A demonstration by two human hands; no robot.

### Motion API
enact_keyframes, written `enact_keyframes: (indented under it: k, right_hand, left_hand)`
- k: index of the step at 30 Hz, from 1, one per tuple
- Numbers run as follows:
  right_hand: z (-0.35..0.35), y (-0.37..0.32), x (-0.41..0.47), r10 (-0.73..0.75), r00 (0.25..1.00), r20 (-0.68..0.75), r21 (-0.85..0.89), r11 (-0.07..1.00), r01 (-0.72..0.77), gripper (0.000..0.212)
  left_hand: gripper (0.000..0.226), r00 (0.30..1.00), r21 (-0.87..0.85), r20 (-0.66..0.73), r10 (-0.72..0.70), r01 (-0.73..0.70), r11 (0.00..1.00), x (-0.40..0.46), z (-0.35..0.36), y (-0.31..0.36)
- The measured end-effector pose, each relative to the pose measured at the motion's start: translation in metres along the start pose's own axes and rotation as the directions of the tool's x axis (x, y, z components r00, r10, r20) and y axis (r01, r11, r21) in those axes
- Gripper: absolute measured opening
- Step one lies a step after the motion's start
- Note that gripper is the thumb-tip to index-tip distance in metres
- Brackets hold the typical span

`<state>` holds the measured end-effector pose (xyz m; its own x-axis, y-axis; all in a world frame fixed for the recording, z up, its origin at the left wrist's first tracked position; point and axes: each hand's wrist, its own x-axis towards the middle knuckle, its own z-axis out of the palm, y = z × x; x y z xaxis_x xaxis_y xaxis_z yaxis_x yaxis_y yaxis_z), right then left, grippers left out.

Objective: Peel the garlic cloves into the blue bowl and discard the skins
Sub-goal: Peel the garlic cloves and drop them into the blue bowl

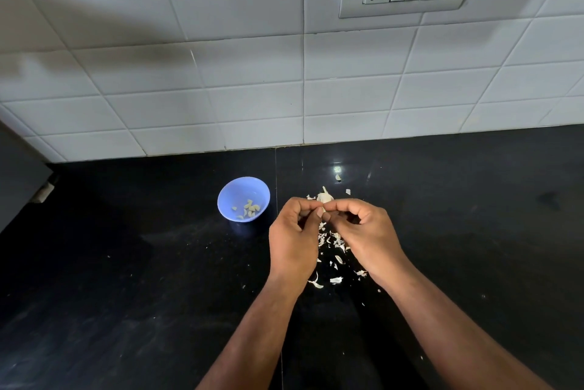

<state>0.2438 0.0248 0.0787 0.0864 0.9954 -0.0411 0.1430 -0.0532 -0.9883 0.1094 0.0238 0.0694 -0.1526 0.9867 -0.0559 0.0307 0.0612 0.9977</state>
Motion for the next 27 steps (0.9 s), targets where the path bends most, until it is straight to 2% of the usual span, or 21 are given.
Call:
enact_keyframes:
  k: [6,12,15,20,24,27]
  right_hand:
    - [0.001,0.001,-0.002,0.194,0.981,-0.006,0.321,0.929,-0.182,0.01]
    - [-0.005,0.002,0.001,0.231,0.972,0.051,0.504,0.834,-0.225,0.022]
    - [-0.006,0.003,0.002,0.229,0.97,0.077,0.506,0.83,-0.236,0.033]
    - [-0.01,0.003,0.001,0.194,0.977,0.09,0.419,0.882,-0.214,0.026]
    - [-0.012,0.001,0.002,0.185,0.978,0.098,0.416,0.885,-0.209,0.021]
    - [-0.012,0.001,0.003,0.198,0.976,0.092,0.436,0.873,-0.218,0.029]
  left_hand:
    - [0.018,1.0,0.017,0.013,-0.025,0.024,1.0,-0.003,0.004,0.002]
    - [0.01,0.995,0.053,0.008,-0.099,0.099,0.994,-0.003,0.001,-0.005]
    - [0.002,0.994,0.065,-0.005,-0.11,0.11,0.992,-0.003,-0.002,-0.002]
    - [0.02,0.998,0.167,-0.008,-0.069,0.069,0.983,-0.002,-0.008,-0.003]
    - [0.014,0.997,0.204,0.002,-0.073,0.071,0.976,0.002,-0.011,-0.002]
    - [0.012,0.998,0.195,0.021,-0.051,0.046,0.98,0.001,-0.01,-0.002]
